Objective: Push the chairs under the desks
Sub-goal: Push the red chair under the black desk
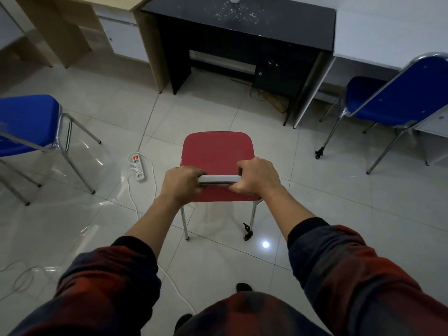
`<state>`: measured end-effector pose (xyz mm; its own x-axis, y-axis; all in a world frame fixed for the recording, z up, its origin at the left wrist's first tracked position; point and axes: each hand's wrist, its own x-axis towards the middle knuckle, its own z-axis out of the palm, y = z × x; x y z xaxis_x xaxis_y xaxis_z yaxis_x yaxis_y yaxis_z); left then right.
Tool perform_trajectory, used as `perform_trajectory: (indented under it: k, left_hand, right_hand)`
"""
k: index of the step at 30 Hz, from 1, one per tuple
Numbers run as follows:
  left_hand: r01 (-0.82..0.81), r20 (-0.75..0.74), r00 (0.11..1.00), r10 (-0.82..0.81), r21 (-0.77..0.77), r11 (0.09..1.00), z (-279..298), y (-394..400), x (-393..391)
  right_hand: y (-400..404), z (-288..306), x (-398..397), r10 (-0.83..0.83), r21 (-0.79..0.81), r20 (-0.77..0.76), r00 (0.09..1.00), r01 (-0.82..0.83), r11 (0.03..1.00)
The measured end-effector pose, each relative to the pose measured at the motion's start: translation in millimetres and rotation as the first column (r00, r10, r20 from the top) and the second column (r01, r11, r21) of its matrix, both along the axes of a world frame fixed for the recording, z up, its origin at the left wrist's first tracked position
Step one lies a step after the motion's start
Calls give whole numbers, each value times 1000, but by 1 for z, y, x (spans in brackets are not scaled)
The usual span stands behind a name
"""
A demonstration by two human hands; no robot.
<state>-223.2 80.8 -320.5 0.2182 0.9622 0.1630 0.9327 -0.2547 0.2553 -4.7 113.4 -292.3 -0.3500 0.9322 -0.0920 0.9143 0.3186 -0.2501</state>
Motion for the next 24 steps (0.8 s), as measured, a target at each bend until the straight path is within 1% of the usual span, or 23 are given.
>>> perform_trajectory:
  k: [4, 7, 11, 15, 17, 21, 24]
  left_hand:
    - [-40, -2, 999, 40, -35, 999, -2, 3, 18]
    - [-20, -11, 1000, 20, -30, 999, 0, 7, 13]
    - [-64, -44, 997, 60, -100, 993, 9, 14, 8]
    - [-125, -86, 990, 109, -227, 966, 16, 26, -1]
    - [-151, -121, 985, 123, -263, 953, 18, 29, -7]
    - [-160, -159, 980, 116, -305, 939, 18, 36, -20]
    - [-211, -187, 969, 162, -281, 936, 22, 45, -21]
  right_hand:
    - [8, -3, 17, 14, 13, 23, 1000, -14, 1000]
    - [12, -1, 13, 32, 7, 49, 998, -32, 999]
    - [12, -1, 5, 19, -27, 47, 999, -18, 999]
    - [14, 1, -9, -1, -25, 56, 998, 2, 1000]
    - [14, 1, -16, -14, -35, 66, 998, 16, 999]
    - [19, 0, -30, 16, -61, 37, 999, -13, 998]
    - [33, 5, -31, 33, -49, 10, 999, -32, 998]
